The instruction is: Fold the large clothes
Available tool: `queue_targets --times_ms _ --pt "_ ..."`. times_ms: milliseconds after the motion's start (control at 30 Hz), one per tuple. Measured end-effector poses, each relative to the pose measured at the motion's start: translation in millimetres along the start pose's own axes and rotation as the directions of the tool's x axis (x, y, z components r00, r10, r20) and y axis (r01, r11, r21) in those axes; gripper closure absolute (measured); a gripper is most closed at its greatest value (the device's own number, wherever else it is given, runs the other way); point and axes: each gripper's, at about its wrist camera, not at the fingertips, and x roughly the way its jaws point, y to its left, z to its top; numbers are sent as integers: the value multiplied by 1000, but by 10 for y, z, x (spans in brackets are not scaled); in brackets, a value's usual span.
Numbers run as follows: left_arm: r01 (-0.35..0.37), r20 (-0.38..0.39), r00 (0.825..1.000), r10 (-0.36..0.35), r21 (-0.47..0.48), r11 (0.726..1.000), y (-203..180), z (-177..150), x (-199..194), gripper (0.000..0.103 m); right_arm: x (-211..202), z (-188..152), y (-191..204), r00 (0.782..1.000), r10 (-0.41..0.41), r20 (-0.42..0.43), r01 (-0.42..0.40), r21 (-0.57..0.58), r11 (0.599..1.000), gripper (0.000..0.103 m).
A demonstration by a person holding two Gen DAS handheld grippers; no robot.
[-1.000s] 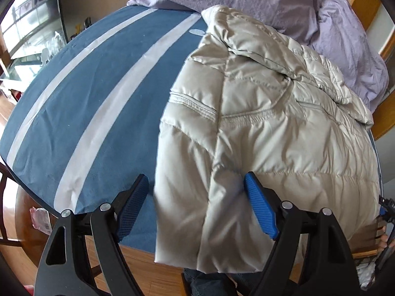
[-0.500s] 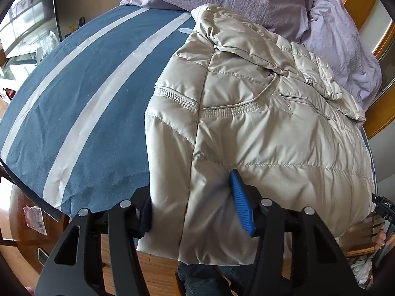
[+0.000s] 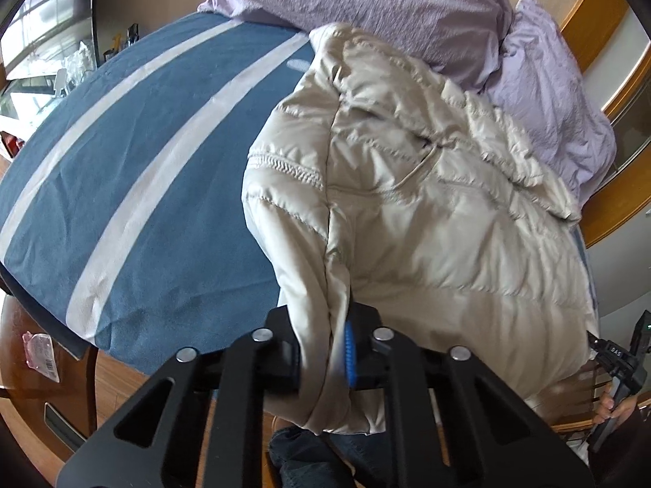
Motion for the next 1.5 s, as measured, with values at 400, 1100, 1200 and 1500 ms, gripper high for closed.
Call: queue_targets --times_ms 400,1100,1200,1500 --pt "44 169 984 -49 32 999 -388 624 -464 93 -557 640 372 966 137 221 -135 -24 991 94" --pt "-73 279 957 81 -39 997 -917 2259 118 93 12 2506 1076 943 45 329 -18 -86 996 94" --pt "-107 257 959 118 -55 993 -951 2490 381 93 288 2743 1119 953 26 303 -6 -68 998 94" --pt "-228 163 957 240 -94 969 -1005 2868 1163 93 1022 3183 1042 978 -25 207 27 -8 1000 92"
